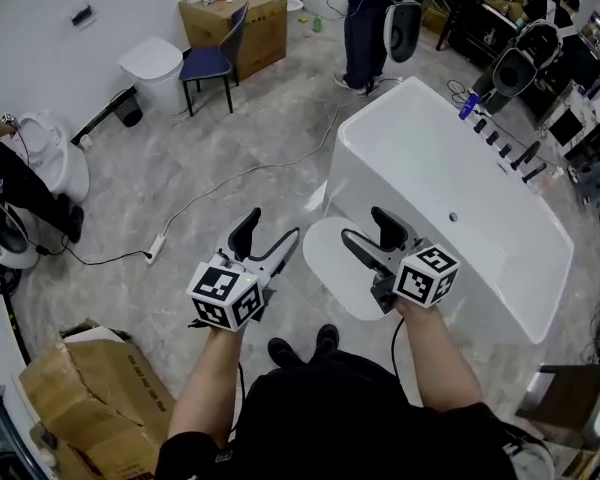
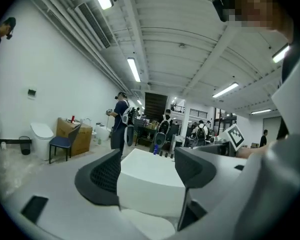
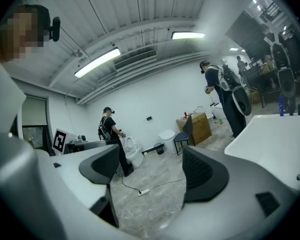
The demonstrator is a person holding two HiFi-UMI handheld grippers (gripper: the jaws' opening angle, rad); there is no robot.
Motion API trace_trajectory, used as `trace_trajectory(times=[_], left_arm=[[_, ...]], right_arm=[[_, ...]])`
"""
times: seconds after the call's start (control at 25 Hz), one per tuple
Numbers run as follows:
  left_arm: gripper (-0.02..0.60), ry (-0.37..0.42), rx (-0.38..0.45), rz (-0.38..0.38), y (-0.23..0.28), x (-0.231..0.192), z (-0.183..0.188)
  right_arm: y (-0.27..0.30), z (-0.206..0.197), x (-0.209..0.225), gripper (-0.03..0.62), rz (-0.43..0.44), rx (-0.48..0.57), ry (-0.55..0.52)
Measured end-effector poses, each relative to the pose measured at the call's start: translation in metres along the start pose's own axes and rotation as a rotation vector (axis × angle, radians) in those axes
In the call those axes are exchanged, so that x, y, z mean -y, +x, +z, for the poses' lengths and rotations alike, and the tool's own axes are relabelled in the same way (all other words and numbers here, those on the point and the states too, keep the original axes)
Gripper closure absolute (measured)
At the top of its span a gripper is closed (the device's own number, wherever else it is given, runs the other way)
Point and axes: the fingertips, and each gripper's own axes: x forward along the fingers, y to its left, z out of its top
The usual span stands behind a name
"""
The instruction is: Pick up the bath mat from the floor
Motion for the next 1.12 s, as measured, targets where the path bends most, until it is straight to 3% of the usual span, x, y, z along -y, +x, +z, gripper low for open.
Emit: trace_trajectory(times=[0.08,0.24,0.48,0.64,0.88,1.12], left_arm=[[0.229,0.003,-0.004,-0.012,0.014,0.008,0.001],[0.186,0.090,-0.053,-0.023,0.045,0.028,-0.001],[0.187,0.103,-0.085,-0.117,0.095,0.068,-0.005],[0.221,0.134,-0.111,-0.180,0.123,0.090,-0.010],[0.161,0.094,-0.108,-0.233,0.165,0.090,-0.008],[0.133,0.072,-0.148,-0.356,0.209,0.074,-0.010]], right_arm=[[-0.005,0.007,0.010,0.198,-0.004,0.025,0.014],[-0.021,0.017,0.030,0.211,-0.009,0.065,0.023],[-0.058,0.016,0.065,0.223,-0.057,0.103,0.039],[-0.086,0.016,0.085,0.230,-0.119,0.133,0.061],[-0.110,0.018,0.114,0.240,-0.232,0.171,0.080],[-0.113,0.024,0.137,0.243,-0.371,0.197,0.099]])
